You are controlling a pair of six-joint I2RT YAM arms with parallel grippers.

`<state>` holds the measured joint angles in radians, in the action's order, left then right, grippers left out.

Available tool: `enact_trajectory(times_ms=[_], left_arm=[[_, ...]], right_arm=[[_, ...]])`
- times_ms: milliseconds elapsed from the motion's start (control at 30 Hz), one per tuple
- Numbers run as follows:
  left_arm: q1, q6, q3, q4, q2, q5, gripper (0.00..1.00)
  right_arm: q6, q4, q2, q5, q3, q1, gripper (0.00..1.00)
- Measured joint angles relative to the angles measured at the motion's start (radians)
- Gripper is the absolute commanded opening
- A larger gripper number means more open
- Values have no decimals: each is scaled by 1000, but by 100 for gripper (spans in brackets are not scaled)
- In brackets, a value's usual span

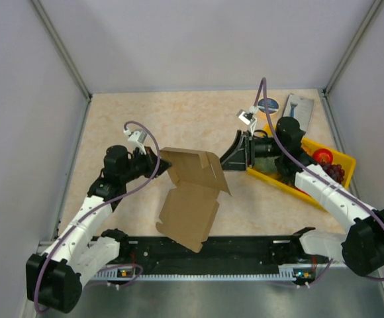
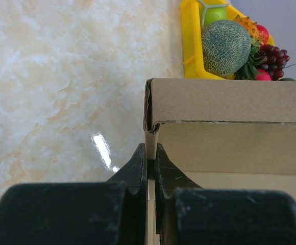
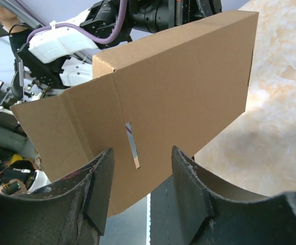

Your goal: Fold the paper box

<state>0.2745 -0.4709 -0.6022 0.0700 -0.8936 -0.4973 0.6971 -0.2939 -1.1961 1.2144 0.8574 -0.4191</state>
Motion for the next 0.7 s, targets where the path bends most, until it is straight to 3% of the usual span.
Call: enact_trajectory(times_ms=[67, 333, 700], left_arm=[[0, 2, 0, -5, -2, -5, 0], [0, 5, -1, -9, -8, -3, 0], [0, 22, 0, -53, -13, 15, 0]], right_arm=[[-12, 18, 13, -27, 0, -24, 56], [-158, 180, 62, -171, 2, -127, 58], [-228, 206, 92, -222, 1, -176, 64]])
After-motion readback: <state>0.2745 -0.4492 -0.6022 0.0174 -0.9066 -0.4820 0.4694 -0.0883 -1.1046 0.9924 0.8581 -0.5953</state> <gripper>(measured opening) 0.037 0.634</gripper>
